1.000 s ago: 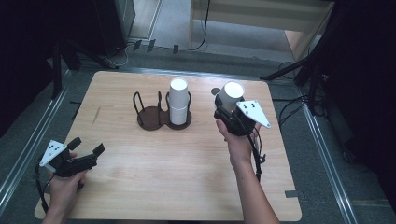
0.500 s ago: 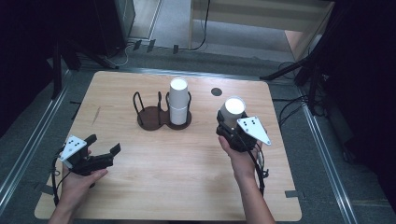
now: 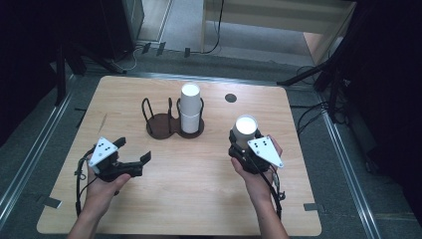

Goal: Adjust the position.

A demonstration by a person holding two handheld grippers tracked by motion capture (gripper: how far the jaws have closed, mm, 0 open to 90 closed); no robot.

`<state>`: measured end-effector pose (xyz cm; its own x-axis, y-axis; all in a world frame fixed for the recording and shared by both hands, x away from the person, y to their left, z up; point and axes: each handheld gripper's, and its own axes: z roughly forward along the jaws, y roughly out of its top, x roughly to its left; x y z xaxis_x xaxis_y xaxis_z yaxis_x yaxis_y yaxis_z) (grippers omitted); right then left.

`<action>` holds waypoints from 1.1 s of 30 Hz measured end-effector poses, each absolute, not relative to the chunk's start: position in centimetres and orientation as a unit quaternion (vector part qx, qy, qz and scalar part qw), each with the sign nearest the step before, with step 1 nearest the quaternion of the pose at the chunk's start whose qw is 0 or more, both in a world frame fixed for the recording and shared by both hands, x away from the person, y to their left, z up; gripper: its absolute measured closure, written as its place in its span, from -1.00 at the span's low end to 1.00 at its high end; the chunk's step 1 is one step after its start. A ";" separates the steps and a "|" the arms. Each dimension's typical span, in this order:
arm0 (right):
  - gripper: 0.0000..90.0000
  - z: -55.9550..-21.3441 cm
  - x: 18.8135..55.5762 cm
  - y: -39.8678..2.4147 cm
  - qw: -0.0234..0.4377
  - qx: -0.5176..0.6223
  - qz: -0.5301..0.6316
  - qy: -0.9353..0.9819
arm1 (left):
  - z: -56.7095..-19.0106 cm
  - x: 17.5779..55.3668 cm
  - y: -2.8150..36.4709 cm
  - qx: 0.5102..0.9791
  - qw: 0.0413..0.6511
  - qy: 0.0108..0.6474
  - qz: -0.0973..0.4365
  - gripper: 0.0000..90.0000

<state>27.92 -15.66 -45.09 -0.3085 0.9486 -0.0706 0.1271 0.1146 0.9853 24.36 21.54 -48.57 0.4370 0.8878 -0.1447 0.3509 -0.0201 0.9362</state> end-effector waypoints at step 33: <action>-0.32 -50.6 24.3 -11.3 0.451 0.316 0.442 0.708 | -44.7 24.6 13.0 0.768 0.486 0.393 0.141 -0.86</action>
<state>24.26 -11.29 -50.64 -0.3949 0.8456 -0.3593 0.0484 0.4097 0.9109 24.62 13.03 -44.74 0.6522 0.7397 -0.1658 0.4664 -0.2192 0.8570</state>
